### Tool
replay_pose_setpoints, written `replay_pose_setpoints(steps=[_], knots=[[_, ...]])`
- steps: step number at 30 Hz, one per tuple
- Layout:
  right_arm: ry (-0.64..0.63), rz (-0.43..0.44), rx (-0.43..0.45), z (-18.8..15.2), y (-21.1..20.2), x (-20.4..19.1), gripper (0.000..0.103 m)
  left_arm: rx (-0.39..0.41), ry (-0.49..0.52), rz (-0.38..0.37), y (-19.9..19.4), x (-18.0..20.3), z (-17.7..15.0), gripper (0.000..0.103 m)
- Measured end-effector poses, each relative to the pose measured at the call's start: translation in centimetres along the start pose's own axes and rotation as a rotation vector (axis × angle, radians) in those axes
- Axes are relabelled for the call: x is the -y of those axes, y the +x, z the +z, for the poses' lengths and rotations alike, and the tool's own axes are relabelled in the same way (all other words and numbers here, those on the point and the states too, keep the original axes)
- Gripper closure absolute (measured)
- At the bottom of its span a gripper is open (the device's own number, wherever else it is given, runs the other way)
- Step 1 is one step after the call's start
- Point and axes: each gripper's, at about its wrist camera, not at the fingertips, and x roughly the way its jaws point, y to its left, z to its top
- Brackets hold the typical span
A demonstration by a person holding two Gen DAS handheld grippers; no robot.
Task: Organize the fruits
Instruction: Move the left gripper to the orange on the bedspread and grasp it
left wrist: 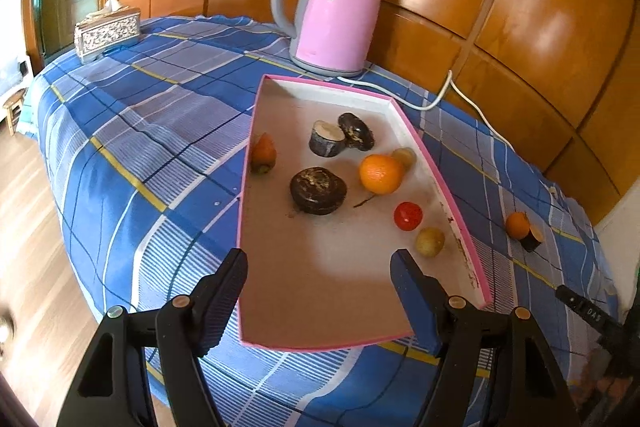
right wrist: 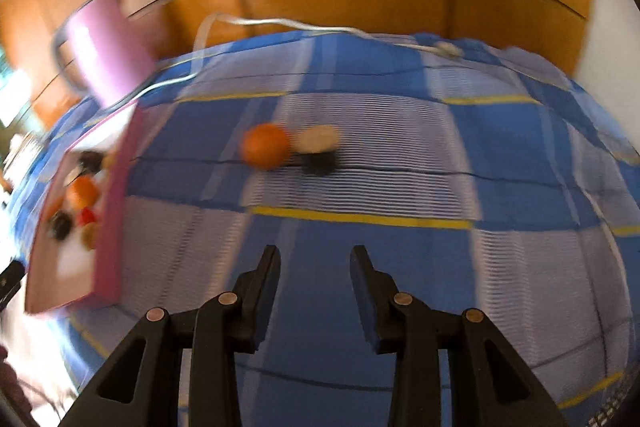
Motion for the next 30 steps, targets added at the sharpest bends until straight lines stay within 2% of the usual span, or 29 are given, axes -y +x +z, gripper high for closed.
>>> replay_pose_setpoints(steps=[9, 18, 23, 30], knots=[[0.208, -0.189, 0.048, -0.4, -0.9, 8.2, 0.06, -0.019, 0.096, -0.051, 0.3, 2.9, 0.3, 0.028], [0.308, -0.31, 0.066, -1.6, -1.0, 12.1, 0.059, -0.041, 0.24, -0.151, 0.6, 8.2, 1.1, 0.028], [0.324, -0.335, 0.063, -2.1, -0.9, 12.9, 0.059, -0.065, 0.319, -0.207, 1.5, 11.4, 2.0, 0.028], [0.316, -0.324, 0.069, -1.7, -0.3, 13.1, 0.059, -0.115, 0.5, -0.297, 3.7, 17.0, 2.9, 0.028]])
